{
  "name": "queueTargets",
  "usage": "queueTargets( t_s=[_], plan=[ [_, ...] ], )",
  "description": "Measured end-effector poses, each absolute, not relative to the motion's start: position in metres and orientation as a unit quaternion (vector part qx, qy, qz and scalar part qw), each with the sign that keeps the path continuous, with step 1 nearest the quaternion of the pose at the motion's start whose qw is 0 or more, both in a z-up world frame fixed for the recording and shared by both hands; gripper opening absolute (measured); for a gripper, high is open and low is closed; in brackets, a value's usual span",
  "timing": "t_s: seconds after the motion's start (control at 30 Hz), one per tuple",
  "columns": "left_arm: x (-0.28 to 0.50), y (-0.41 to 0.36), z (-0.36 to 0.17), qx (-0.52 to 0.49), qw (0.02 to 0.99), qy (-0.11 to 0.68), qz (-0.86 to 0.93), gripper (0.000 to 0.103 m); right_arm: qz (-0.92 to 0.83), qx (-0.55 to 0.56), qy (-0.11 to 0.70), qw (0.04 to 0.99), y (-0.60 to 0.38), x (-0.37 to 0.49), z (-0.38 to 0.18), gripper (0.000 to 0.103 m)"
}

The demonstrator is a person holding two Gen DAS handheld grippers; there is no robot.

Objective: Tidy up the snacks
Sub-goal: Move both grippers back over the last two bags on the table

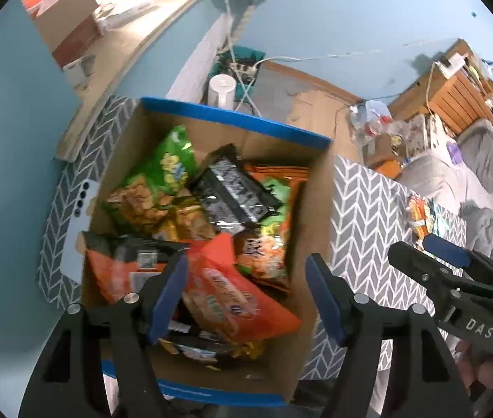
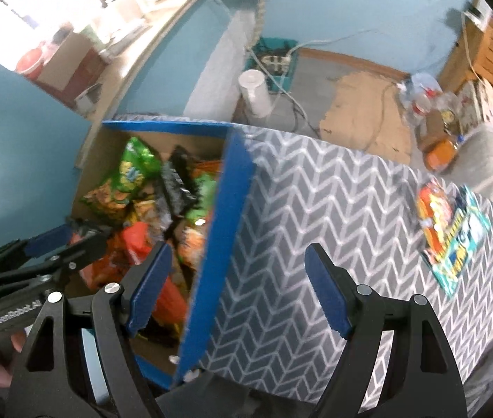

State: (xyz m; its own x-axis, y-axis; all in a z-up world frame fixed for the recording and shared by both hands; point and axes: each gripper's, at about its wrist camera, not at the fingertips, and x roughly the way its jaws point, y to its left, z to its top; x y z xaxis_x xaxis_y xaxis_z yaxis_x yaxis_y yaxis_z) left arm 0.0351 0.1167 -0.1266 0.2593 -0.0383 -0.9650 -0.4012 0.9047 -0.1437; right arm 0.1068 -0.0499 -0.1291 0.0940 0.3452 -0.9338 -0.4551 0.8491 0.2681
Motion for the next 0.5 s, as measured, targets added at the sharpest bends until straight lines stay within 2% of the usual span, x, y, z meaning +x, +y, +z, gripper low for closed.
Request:
queueTargets(
  t_s=[0.5],
  plan=[
    [0.093,0.029,-0.122,-0.12,0.783,0.609,0.051,0.071,0.161,0.019,0.648,0.744,-0.183,0.143,-0.152,0.079]
  ],
)
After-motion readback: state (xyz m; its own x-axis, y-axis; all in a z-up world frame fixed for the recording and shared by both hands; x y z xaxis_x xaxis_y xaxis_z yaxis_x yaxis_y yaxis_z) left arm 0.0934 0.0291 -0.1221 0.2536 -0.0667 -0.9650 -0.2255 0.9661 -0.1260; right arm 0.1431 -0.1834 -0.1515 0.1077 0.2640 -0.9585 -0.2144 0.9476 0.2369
